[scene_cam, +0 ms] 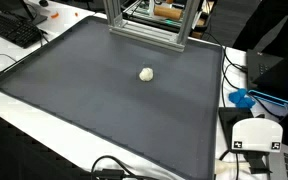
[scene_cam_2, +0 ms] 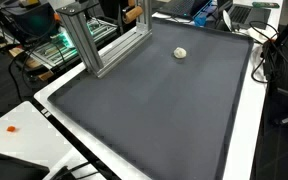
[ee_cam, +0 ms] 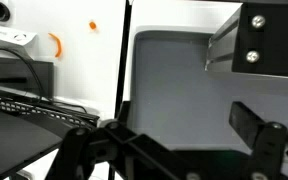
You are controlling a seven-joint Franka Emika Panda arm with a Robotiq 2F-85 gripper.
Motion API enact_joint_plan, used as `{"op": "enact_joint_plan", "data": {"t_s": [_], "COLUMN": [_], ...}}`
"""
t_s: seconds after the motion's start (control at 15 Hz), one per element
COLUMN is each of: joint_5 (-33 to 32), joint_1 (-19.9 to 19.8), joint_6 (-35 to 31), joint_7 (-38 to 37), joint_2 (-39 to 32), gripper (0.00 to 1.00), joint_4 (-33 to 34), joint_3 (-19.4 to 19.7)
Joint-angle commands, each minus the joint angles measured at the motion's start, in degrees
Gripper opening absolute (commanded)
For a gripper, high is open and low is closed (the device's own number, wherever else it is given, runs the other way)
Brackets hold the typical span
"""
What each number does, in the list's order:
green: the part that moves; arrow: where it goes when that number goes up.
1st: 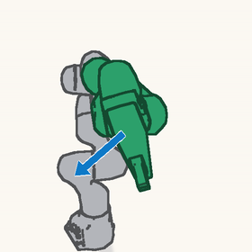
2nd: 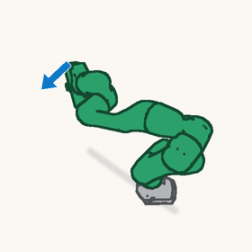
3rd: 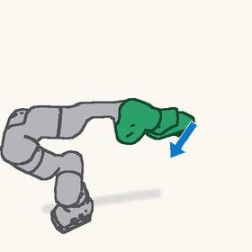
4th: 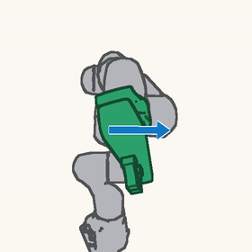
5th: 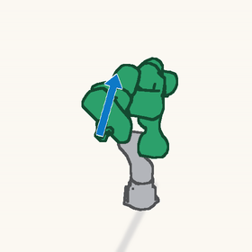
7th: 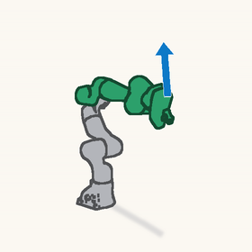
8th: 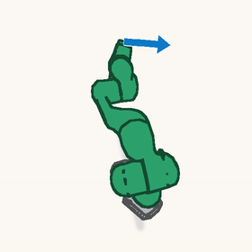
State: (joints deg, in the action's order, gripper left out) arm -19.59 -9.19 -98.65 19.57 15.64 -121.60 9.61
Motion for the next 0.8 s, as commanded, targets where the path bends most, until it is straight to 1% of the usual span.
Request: {"op": "enact_joint_plan", "data": {"t_s": [0.0, 0.13, 0.27, 0.4, 0.53, 0.73], "joint_5": [-0.09, 0.24, 3.03, 8.22, 15.0, 21.12], "joint_1": [0.5, 0.73, 1.98, 3.64, 5.55, 7.77], "joint_6": [0.17, 0.12, 0.77, 1.51, 2.27, 0.23], "joint_7": [-0.08, -1.19, -3.43, -4.71, -6.37, -11.18], "joint_2": [-0.01, 0.28, 1.91, 3.67, 5.63, 9.45], "gripper": [1.0, 1.0, 1.0, 1.0, 1.0, 1.0], "joint_4": [0.12, -0.18, -1.17, -1.8, -2.7, -5.64], "joint_3": [0.44, 0.03, -1.16, -2.17, -3.3, -5.77]}}
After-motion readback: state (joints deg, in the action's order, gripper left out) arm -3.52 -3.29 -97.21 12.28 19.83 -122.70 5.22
